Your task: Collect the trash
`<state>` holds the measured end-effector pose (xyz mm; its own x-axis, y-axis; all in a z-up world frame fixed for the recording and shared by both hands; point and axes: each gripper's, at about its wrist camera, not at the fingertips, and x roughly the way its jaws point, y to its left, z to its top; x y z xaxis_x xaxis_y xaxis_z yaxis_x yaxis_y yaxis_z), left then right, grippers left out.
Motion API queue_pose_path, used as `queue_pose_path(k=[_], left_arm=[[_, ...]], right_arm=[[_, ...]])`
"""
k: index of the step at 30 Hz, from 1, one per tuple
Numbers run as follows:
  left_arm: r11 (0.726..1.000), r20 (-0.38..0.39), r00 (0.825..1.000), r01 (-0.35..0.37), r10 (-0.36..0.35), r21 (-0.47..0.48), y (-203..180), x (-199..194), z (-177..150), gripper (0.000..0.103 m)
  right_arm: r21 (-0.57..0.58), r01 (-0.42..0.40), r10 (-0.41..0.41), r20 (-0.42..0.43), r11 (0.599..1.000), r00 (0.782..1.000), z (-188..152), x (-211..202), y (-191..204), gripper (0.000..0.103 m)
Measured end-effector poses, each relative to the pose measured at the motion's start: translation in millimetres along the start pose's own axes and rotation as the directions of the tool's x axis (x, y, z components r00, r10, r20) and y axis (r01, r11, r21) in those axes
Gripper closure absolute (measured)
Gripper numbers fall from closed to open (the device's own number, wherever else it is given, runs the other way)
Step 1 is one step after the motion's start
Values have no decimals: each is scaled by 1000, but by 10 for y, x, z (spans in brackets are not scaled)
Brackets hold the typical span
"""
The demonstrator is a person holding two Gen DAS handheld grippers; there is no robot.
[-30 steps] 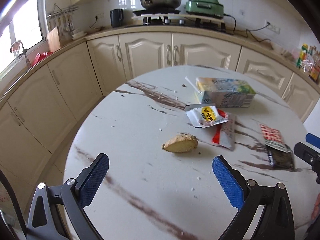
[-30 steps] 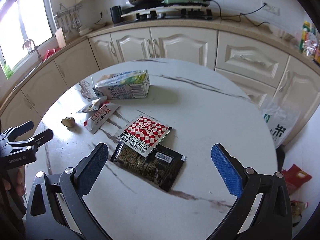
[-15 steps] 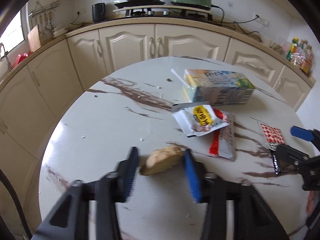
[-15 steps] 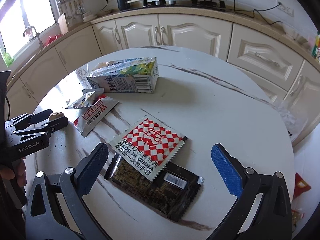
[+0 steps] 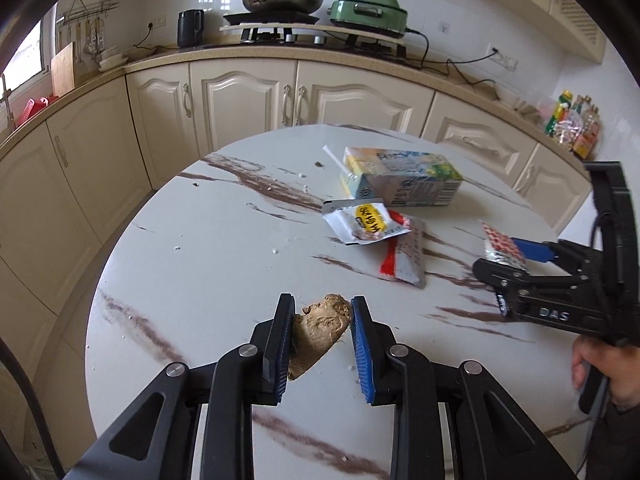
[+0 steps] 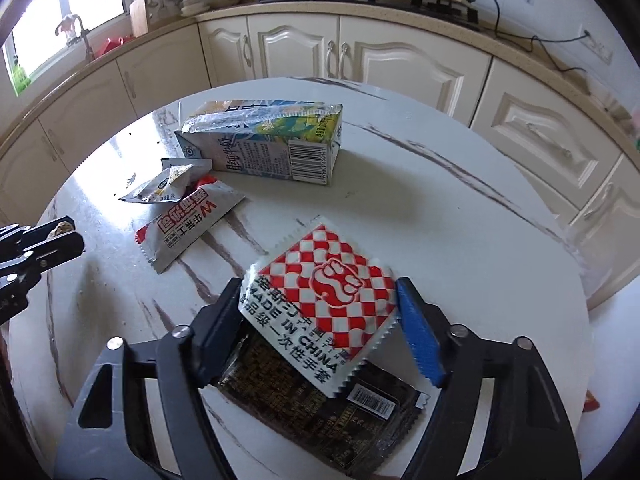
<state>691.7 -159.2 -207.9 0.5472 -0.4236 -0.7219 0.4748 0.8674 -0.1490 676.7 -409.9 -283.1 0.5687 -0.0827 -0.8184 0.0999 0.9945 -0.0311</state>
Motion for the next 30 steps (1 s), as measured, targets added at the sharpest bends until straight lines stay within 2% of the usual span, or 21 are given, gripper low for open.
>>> queue_pose_path(k=[2, 3, 4, 5, 6, 11, 12, 14, 16, 18, 24, 29, 30], left_arm=[[1000, 5, 1000, 11, -11, 3, -46, -116, -40, 79], [1000, 10, 1000, 18, -18, 6, -68, -180, -54, 79], [1000, 12, 1000, 29, -29, 8, -88, -238, -75, 79], [999, 14, 999, 36, -36, 7, -95, -295, -99, 79], [999, 18, 999, 39, -39, 9, -107, -351, -115, 79], [998, 31, 998, 54, -54, 12, -130, -621, -202, 79], [999, 35, 998, 51, -52, 11, -125, -670, -226, 79], [999, 45, 998, 53, -53, 3, -91, -776, -277, 79], [999, 55, 997, 53, -52, -2, -37, -890, -325, 79], [999, 57, 997, 46, -45, -10, 0, -960, -366, 79], [999, 60, 998, 35, -33, -30, 138, -1144, -464, 79], [999, 61, 998, 29, -26, -44, 241, -1261, -525, 79], [998, 60, 998, 31, -29, -46, 247, -1269, -534, 79]], right_arm=[[1, -4, 4, 6, 1000, 1000, -25, -30, 6, 41], [1, -7, 7, 9, 1000, 1000, -34, -46, 8, 47], [3, -12, 12, 14, 1000, 1000, -27, -58, 8, 69], [11, -38, 38, 10, 999, 999, -26, -71, 4, 83], [17, -46, 46, 5, 999, 999, -31, -84, 6, 91], [15, -63, 63, -3, 998, 998, -69, -135, 84, 91], [13, -53, 53, 0, 999, 999, -70, -158, 109, 90], [7, -30, 30, 28, 1000, 999, -50, -240, 172, 77], [-7, -61, 61, 79, 998, 995, -20, -367, 310, 46], [-35, -101, 104, 91, 994, 990, 11, -395, 496, 28], [-65, -113, 115, 29, 991, 993, 84, -103, 990, 29], [-49, -70, 72, 38, 996, 997, 158, 47, 1122, 29], [-50, -73, 74, 34, 996, 997, 158, 57, 1134, 34]])
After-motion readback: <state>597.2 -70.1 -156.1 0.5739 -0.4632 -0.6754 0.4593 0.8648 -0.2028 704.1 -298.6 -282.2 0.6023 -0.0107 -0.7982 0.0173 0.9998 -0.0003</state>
